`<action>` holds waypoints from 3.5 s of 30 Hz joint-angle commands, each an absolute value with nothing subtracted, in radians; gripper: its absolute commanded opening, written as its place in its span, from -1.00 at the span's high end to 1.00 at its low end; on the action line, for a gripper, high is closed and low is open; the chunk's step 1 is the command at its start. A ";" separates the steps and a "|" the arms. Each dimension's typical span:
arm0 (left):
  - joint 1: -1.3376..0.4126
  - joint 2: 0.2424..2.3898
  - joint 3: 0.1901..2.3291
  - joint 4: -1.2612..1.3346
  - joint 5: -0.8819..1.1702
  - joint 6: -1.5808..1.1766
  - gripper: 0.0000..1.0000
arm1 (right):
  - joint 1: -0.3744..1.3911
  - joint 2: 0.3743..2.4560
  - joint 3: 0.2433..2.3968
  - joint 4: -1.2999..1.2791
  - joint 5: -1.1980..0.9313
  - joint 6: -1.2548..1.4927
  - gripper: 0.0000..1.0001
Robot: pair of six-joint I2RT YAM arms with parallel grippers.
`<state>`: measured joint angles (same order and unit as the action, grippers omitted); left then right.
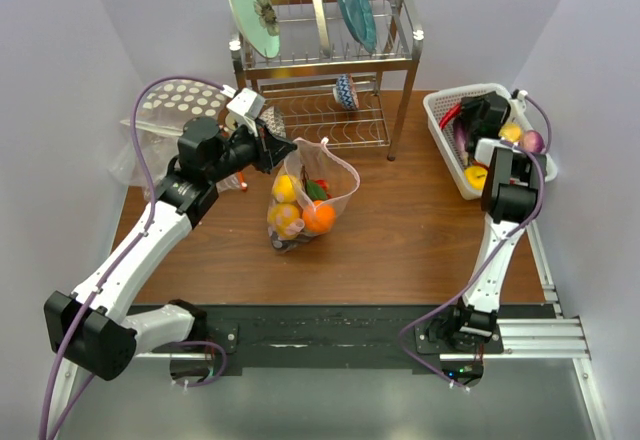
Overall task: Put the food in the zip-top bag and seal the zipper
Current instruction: Pick up the fake vegetable from the bin, then place the fake vegetable in the zipper food storage bag.
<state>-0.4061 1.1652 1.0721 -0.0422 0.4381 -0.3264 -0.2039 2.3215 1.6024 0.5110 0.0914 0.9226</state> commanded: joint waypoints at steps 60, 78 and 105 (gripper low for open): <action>-0.523 1.247 1.340 -0.124 0.463 -0.406 1.00 | 0.307 1.253 0.928 1.427 -0.719 1.323 0.55; -0.610 1.354 1.460 -0.144 0.442 -0.437 1.00 | 0.387 1.187 1.012 1.143 -0.819 1.069 0.63; -0.641 1.335 1.680 -0.270 0.440 -0.414 1.00 | 0.480 1.092 1.077 0.343 -0.868 0.318 0.32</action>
